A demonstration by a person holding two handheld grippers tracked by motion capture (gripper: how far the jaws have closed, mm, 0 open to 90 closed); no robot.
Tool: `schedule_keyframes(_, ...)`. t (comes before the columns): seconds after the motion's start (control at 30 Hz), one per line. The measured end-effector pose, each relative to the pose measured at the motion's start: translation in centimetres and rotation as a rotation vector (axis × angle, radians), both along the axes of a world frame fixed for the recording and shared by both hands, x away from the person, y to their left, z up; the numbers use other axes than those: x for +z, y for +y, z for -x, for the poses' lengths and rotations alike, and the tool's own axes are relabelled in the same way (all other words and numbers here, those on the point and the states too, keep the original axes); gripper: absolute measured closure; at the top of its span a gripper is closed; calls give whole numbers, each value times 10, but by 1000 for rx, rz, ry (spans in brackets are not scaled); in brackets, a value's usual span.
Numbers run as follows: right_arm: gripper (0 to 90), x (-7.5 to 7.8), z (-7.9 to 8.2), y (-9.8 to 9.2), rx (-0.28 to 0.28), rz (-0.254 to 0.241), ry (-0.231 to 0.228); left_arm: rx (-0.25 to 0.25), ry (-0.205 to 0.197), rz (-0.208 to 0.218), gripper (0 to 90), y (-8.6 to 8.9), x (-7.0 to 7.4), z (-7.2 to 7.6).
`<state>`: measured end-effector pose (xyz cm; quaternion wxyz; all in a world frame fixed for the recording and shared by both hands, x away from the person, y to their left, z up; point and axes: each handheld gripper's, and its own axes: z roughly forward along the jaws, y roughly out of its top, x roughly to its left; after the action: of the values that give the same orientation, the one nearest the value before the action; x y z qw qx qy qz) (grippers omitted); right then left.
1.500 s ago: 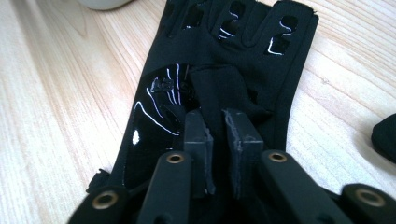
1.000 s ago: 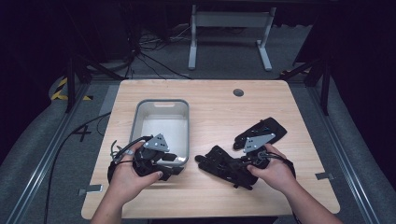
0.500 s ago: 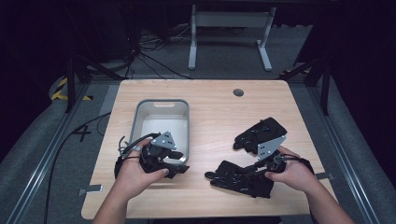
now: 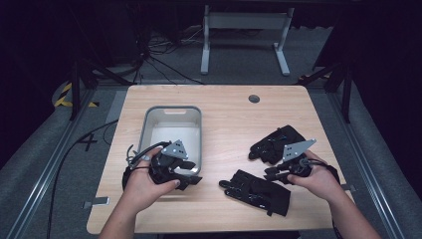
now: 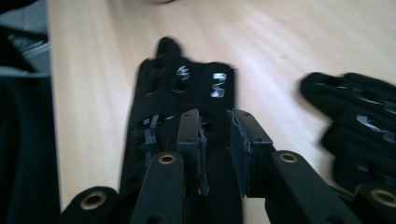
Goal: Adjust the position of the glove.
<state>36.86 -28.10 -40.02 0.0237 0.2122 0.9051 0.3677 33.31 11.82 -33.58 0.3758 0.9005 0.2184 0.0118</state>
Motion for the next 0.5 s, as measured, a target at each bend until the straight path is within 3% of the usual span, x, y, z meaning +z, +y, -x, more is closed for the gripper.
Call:
schedule_keyframes(0.3,733,5,-24,-25,-209,-67,-69,46,-6,13,497,9,2,2)
schedule_keyframes(0.37,723,3,-26,-28,-224,-86,-86,49,-4,13,497,9,1,2)
schedule_keyframes(0.5,719,-1,-30,-33,-250,-75,-93,48,-2,12,496,7,1,2)
